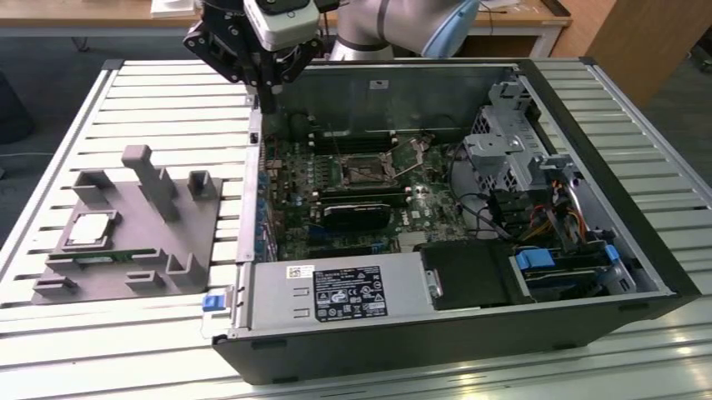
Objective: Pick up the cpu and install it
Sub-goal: 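Reach for the cpu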
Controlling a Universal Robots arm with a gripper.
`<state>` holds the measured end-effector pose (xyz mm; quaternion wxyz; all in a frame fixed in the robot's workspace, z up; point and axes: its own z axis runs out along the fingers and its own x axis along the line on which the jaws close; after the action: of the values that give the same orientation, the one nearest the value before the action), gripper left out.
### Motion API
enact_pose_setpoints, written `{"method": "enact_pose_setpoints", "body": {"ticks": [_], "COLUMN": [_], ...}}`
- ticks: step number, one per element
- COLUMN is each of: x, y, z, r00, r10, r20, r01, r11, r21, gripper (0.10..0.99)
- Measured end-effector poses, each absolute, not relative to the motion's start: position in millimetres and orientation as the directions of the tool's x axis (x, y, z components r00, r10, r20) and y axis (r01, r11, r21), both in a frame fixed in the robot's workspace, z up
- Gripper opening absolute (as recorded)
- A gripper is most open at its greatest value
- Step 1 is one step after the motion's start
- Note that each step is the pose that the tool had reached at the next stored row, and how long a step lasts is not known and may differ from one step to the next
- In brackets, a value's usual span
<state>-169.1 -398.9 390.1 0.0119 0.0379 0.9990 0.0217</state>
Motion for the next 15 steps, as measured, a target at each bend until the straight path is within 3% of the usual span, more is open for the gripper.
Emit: {"method": "enact_pose_setpoints", "body": {"ticks": [15], "x": [-181], "y": [-399], "z": [389], "r00": [-0.997], "r10": [0.076], "r20": [-0.021], "r01": [0.075], "r11": [0.996], "r21": [0.044], "gripper": [0.106]}}
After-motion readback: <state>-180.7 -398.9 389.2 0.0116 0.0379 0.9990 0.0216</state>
